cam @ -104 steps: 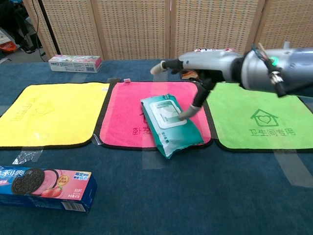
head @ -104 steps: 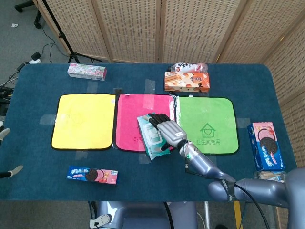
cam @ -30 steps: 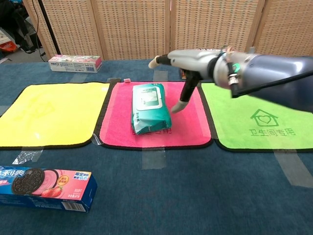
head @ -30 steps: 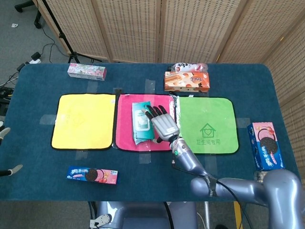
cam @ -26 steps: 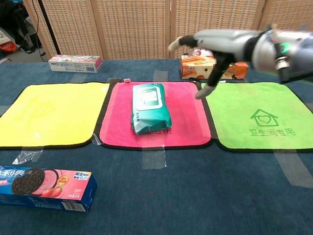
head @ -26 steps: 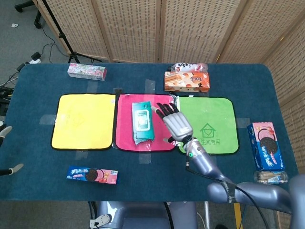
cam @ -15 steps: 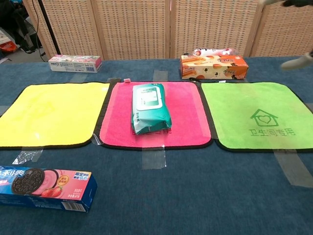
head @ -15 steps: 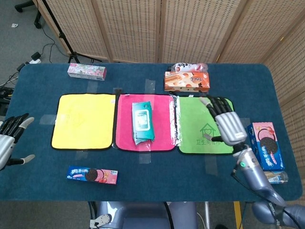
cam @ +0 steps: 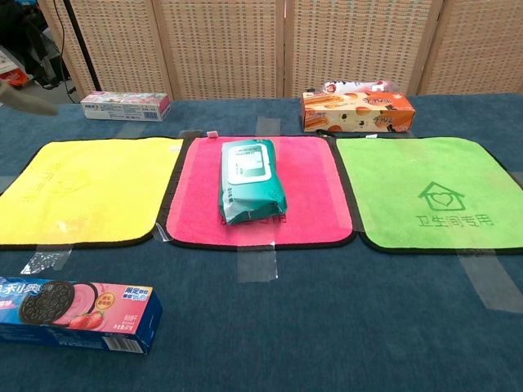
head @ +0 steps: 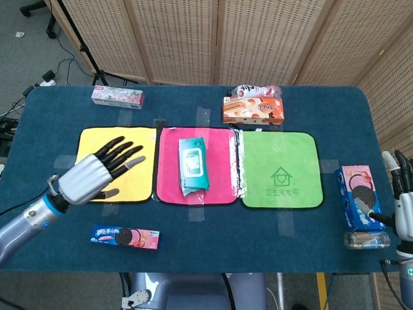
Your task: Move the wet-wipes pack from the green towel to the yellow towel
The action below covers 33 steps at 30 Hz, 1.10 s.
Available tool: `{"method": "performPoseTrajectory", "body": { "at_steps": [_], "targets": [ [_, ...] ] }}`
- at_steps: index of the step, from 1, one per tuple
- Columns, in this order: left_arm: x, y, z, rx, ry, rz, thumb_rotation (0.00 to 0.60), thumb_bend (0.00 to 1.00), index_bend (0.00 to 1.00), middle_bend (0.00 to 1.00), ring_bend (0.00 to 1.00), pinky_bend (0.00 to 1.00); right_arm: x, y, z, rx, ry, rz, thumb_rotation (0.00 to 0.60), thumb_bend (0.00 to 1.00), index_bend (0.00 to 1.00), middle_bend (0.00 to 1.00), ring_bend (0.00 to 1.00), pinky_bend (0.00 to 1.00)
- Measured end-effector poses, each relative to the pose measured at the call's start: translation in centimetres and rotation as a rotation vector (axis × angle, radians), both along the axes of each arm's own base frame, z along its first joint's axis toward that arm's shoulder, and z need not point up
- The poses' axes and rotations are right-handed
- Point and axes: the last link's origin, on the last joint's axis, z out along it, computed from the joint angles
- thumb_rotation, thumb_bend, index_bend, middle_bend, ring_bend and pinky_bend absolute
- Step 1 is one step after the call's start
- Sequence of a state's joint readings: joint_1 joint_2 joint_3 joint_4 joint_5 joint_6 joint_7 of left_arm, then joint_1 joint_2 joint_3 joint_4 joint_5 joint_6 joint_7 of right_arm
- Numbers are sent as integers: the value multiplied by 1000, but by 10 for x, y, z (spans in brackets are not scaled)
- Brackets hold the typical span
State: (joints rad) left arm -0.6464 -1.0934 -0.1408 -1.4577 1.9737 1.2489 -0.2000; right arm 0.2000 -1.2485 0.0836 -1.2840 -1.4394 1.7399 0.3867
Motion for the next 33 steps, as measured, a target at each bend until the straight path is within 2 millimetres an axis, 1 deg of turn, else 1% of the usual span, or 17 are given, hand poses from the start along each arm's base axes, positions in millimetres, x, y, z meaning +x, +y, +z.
{"method": "performPoseTrajectory", "body": {
  "at_steps": [5, 6, 7, 8, 9, 10, 11, 12, 13, 14, 21, 24, 29, 33],
  "targets": [
    [27, 9, -27, -37, 57, -64, 600, 3, 0, 0, 0, 0, -8, 3, 2, -4, -9, -3, 600, 0, 0, 0, 0, 0],
    [33, 10, -34, -48, 70, -68, 600, 33, 0, 0, 0, 0, -9, 4, 3, -3, -13, -2, 600, 0, 0, 0, 0, 0],
    [39, 11, -39, -55, 81, -70, 600, 108, 0, 0, 0, 0, -10, 4, 4, -2, -17, -1, 600, 0, 0, 0, 0, 0],
    [44, 12, -44, -61, 93, -71, 600, 188, 0, 0, 0, 0, -10, 4, 4, -2, -21, 0, 600, 0, 0, 0, 0, 0],
    [51, 14, -50, -69, 110, -73, 600, 392, 0, 0, 0, 0, -11, 4, 5, -3, -24, 2, 600, 0, 0, 0, 0, 0],
    [56, 15, -55, -74, 122, -73, 600, 496, 0, 0, 0, 0, -12, 4, 6, -4, -25, 3, 600, 0, 0, 0, 0, 0],
    [61, 16, -60, -80, 134, -73, 600, 718, 0, 0, 0, 0, -12, 4, 7, -6, -27, 4, 600, 0, 0, 0, 0, 0],
    [68, 18, -67, -89, 149, -70, 600, 886, 0, 0, 0, 0, -12, 4, 7, -7, -30, 5, 600, 0, 0, 0, 0, 0],
    [72, 19, -72, -96, 158, -66, 600, 982, 0, 0, 0, 0, -13, 3, 8, -7, -33, 5, 600, 0, 0, 0, 0, 0],
    [77, 20, -76, -104, 166, -61, 600, 1000, 0, 0, 0, 0, -13, 3, 8, -6, -35, 5, 600, 0, 0, 0, 0, 0],
    [112, 27, -117, -140, 219, -37, 600, 1000, 0, 0, 0, 0, -14, 2, 10, -7, -45, 6, 600, 0, 0, 0, 0, 0],
    [124, 30, -131, -133, 237, -35, 600, 1000, 0, 0, 0, 0, -12, 4, 11, -7, -56, 18, 600, 0, 0, 0, 0, 0],
    [139, 38, -154, -142, 258, 6, 600, 1000, 0, 0, 0, 0, -11, 6, 13, -18, -62, 26, 600, 0, 0, 0, 0, 0],
    [147, 49, -181, -161, 276, 69, 600, 1000, 0, 0, 0, 0, -14, 4, 15, -24, -68, 17, 600, 0, 0, 0, 0, 0]
  ]
}}
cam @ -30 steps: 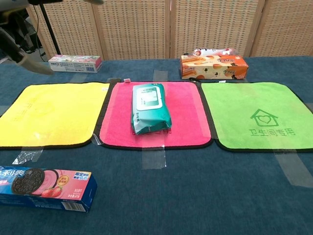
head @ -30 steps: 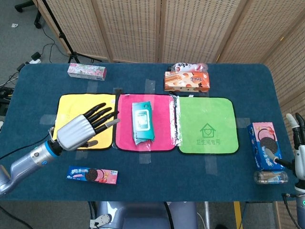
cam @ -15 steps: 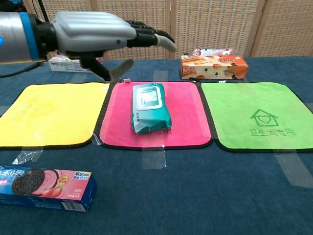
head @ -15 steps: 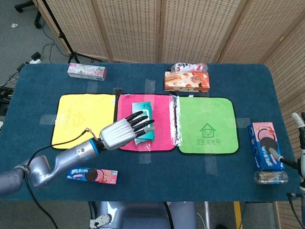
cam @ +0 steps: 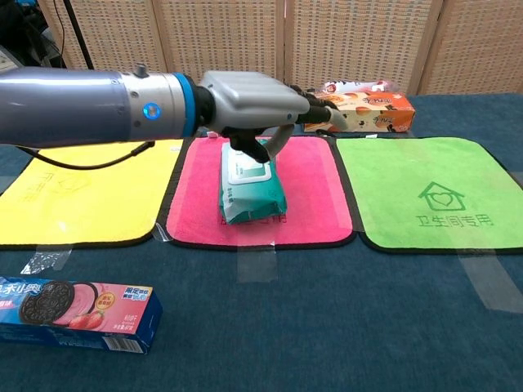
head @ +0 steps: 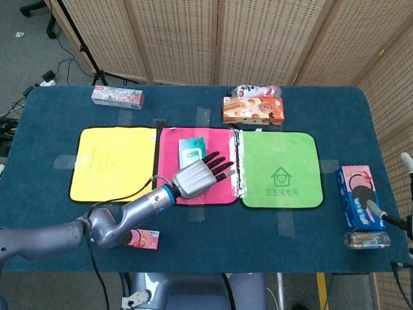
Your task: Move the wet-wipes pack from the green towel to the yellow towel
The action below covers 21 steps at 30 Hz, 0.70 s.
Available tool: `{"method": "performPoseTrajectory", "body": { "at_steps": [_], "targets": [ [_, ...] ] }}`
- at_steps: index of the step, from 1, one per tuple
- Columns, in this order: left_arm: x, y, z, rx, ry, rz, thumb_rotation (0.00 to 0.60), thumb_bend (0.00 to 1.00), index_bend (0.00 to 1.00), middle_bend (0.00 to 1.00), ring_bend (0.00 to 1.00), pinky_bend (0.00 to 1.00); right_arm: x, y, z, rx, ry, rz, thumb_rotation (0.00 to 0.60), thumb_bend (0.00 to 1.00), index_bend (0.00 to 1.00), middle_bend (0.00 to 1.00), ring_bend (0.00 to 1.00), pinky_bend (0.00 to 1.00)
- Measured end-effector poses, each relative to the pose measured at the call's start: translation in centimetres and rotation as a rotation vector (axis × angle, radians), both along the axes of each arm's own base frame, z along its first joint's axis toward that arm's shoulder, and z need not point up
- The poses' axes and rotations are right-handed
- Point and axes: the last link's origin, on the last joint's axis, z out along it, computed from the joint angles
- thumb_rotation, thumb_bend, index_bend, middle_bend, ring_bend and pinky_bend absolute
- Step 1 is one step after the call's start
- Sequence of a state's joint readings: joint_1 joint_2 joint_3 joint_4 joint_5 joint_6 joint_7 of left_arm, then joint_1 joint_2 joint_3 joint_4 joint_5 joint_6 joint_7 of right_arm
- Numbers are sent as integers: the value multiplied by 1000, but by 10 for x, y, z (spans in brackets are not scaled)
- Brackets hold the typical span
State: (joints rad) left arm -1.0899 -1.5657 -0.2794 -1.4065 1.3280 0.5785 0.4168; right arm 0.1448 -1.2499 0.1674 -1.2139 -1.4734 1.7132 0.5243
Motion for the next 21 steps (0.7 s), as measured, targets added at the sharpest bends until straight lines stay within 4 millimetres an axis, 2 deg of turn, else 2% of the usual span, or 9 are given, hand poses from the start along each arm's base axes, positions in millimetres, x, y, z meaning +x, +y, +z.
{"method": "performPoseTrajectory", "body": {
  "at_steps": [3, 7, 11, 15, 21],
  "targets": [
    [4, 7, -19, -2, 19, 37, 600, 1000, 5, 0, 0, 0, -2, -2, 2, -10, -4, -6, 600, 0, 0, 0, 0, 0],
    [11, 12, -38, 9, 40, 43, 600, 1000, 64, 0, 0, 22, -5, -3, 5, -28, -14, -17, 600, 0, 0, 0, 0, 0],
    [9, 13, -45, 23, 70, 37, 600, 1000, 199, 17, 39, 108, -7, -4, 6, -33, -15, -26, 600, 0, 0, 0, 0, 0],
    [5, 14, -50, 30, 83, 50, 600, 1000, 309, 96, 114, 152, -9, -5, 5, -30, -16, -32, 600, 0, 0, 0, 0, 0],
    [-2, 16, -56, 55, 109, 57, 600, 1000, 350, 138, 156, 209, -11, -5, 7, -34, -21, -39, 600, 0, 0, 0, 0, 0]
  ]
}}
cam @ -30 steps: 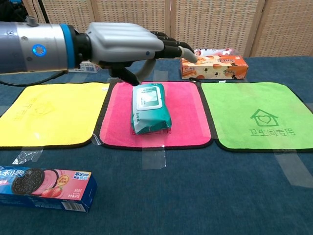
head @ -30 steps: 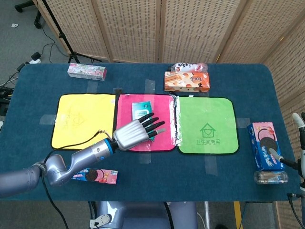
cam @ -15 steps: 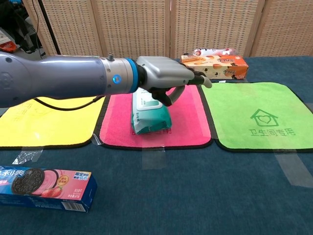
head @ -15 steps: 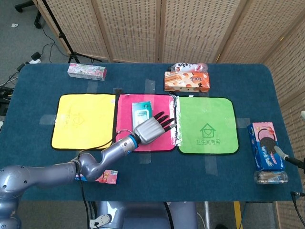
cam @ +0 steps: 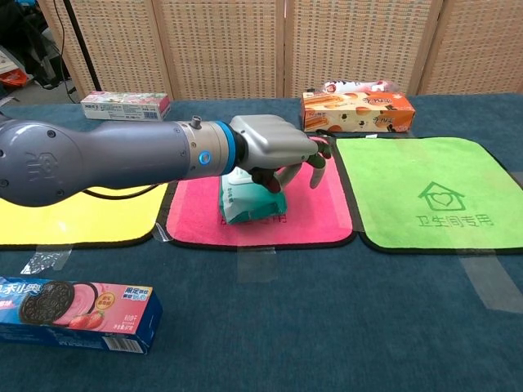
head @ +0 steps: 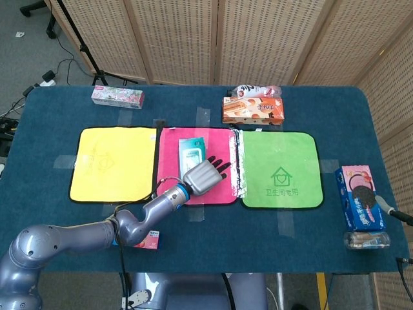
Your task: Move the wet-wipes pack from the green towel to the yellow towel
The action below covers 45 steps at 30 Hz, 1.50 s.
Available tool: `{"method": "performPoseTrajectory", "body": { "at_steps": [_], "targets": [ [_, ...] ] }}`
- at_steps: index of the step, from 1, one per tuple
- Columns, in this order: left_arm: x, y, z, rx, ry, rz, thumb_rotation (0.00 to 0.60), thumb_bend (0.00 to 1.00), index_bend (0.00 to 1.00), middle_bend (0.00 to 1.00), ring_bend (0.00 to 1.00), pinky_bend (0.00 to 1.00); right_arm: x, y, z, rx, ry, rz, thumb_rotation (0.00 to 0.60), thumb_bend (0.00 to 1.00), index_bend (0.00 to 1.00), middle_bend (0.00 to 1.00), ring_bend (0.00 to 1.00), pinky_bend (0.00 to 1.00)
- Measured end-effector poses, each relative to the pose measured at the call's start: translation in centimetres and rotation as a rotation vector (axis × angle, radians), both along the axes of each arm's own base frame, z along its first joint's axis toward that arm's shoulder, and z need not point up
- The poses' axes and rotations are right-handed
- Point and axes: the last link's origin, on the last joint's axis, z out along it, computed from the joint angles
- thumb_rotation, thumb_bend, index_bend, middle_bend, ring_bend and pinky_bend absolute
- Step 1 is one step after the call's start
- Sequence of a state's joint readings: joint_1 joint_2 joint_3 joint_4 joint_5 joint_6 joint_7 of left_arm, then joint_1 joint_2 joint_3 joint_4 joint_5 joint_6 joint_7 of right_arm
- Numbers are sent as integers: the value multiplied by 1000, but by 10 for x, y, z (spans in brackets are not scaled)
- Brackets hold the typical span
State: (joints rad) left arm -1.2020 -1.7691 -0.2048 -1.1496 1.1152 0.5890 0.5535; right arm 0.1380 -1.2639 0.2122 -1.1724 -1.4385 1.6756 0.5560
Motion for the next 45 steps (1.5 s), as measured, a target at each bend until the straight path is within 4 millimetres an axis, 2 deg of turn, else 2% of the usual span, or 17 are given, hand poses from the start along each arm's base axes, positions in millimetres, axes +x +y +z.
{"method": "performPoseTrajectory", "body": {
  "at_steps": [9, 14, 20, 23, 28, 38, 45],
  "targets": [
    [-4, 4, -9, 7, 3, 31, 600, 1000, 351, 141, 159, 221, -1, -1, -1, 6, 2, -13, 600, 0, 0, 0, 0, 0],
    [-10, 7, -12, 18, 28, 29, 600, 1000, 352, 146, 165, 279, -2, -2, -3, 13, 5, -20, 600, 0, 0, 0, 0, 0],
    [-26, 14, -5, 33, 55, 46, 600, 1000, 366, 164, 178, 299, -2, -2, -3, 16, -3, -21, 600, 0, 0, 0, 0, 0],
    [-39, 17, 3, 45, 73, 50, 600, 1000, 367, 164, 178, 303, -1, -2, -3, 15, -6, -17, 600, 0, 0, 0, 0, 0],
    [-75, 20, 26, 66, 94, 74, 600, 1000, 367, 165, 178, 306, 2, 0, -5, 22, -3, -5, 600, 0, 0, 0, 0, 0],
    [-121, 8, 41, 48, 136, 20, 600, 1000, 367, 165, 178, 306, 5, 2, -7, 25, -4, 1, 600, 0, 0, 0, 0, 0],
    [-160, 8, 62, 65, 161, -39, 600, 1000, 367, 165, 178, 306, 9, 3, -11, 38, -3, 6, 600, 0, 0, 0, 0, 0]
  ]
}}
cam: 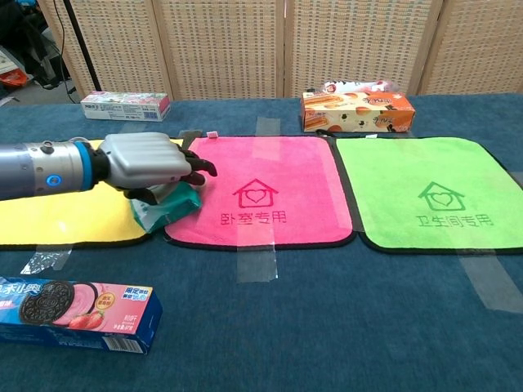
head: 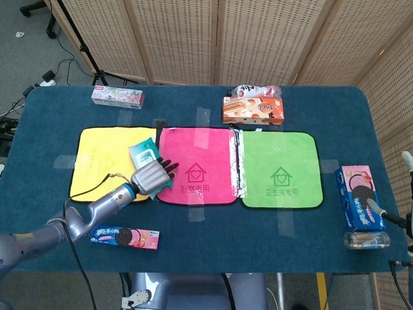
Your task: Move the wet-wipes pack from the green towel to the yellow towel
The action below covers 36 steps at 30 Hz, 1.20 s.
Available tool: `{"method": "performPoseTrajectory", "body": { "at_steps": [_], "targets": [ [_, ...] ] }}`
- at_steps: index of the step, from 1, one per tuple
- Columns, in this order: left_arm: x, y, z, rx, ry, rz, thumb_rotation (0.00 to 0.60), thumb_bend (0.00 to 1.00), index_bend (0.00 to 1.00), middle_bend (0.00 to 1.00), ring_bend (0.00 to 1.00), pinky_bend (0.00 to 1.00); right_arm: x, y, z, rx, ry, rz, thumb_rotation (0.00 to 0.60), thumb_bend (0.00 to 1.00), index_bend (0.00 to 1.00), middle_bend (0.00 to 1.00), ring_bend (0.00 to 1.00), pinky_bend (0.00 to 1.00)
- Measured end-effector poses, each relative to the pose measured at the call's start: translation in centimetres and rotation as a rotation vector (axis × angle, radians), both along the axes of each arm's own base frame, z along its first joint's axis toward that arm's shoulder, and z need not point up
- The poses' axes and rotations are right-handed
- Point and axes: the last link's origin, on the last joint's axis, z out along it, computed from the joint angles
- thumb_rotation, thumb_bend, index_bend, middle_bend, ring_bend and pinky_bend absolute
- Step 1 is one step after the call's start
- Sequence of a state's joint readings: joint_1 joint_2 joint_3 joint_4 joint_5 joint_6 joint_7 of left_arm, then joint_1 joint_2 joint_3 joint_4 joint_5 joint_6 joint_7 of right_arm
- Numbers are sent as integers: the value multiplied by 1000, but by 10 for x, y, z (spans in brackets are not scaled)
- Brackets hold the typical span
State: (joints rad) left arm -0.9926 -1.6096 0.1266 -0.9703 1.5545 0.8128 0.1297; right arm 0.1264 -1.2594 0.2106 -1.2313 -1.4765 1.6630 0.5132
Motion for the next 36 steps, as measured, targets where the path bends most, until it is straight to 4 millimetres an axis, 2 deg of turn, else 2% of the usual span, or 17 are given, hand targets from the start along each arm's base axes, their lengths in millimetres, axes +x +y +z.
{"method": "performPoseTrajectory", "body": {
  "at_steps": [10, 23, 26, 27, 29, 31, 33, 34, 36],
  "targets": [
    [-61, 2, 31, 35, 54, 22, 600, 1000, 367, 165, 178, 306, 2, 1, -2, 3, 12, 3, 600, 0, 0, 0, 0, 0],
    [-123, -2, 77, 118, 62, 112, 600, 1000, 367, 164, 179, 306, 9, 3, -6, 14, 21, 26, 600, 0, 0, 0, 0, 0],
    [-132, -3, 87, 138, 48, 128, 600, 1000, 329, 110, 139, 217, 11, 4, -6, 15, 19, 33, 600, 0, 0, 0, 0, 0],
    [-133, -3, 90, 144, 38, 128, 600, 988, 282, 60, 93, 143, 11, 4, -6, 15, 19, 35, 600, 0, 0, 0, 0, 0],
    [-132, -4, 93, 153, 11, 125, 600, 793, 169, 6, 21, 41, 12, 5, -6, 17, 18, 40, 600, 0, 0, 0, 0, 0],
    [-129, -4, 99, 160, -44, 122, 600, 339, 45, 0, 0, 0, 13, 6, -6, 17, 18, 43, 600, 0, 0, 0, 0, 0],
    [-124, -5, 106, 169, -119, 115, 600, 86, 2, 0, 0, 0, 14, 7, -6, 18, 17, 47, 600, 0, 0, 0, 0, 0],
    [-121, -6, 110, 174, -157, 110, 600, 23, 0, 0, 0, 0, 14, 7, -5, 19, 16, 48, 600, 0, 0, 0, 0, 0],
    [-114, -8, 120, 189, -266, 103, 600, 0, 0, 0, 0, 0, 15, 8, -6, 21, 16, 52, 600, 0, 0, 0, 0, 0]
  ]
}}
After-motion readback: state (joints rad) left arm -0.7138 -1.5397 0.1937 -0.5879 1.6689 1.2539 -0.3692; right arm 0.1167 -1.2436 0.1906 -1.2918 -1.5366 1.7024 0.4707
